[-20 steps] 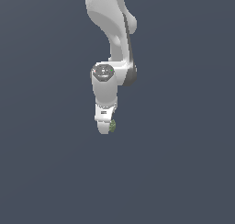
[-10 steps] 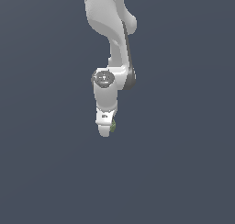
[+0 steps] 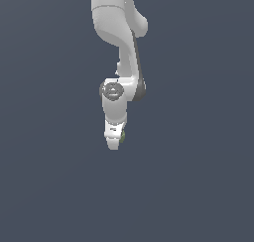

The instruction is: Pick up the object and move it to a goal position.

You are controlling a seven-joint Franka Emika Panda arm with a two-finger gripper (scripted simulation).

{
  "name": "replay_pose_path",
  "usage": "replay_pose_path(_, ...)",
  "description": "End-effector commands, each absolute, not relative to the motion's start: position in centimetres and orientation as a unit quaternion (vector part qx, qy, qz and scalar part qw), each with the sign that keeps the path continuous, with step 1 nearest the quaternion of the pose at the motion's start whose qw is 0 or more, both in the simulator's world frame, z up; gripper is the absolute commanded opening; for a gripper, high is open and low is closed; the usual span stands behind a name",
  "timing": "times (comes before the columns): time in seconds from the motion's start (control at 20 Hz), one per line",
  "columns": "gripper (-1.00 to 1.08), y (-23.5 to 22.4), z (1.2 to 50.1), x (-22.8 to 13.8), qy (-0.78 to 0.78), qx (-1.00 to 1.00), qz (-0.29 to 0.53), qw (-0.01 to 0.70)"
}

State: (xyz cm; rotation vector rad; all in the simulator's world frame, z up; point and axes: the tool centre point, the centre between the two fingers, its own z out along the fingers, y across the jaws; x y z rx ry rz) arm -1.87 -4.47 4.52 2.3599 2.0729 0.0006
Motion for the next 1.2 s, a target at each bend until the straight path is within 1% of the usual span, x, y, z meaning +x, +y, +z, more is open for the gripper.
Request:
replay_pose_path(0.0, -1.0, -4.5, 4.4, -1.9, 0.66, 0.751, 0.0, 0.0)
replay_pose_path(0.4, -1.0, -4.4, 4.6, -1.8, 0.66, 0.751, 0.001, 0.001)
replay_pose_path(0.65, -1.0, -4.4, 6.3, 0.1, 0.655, 0.755, 0.02, 0.022)
replay_pose_path(0.9, -1.0, -4.2, 11.0, 4.3, 0.641, 0.762, 0.065, 0.072)
replay_pose_path(1.15, -1.0, -4.1, 18.5, 9.2, 0.615, 0.765, 0.129, 0.142)
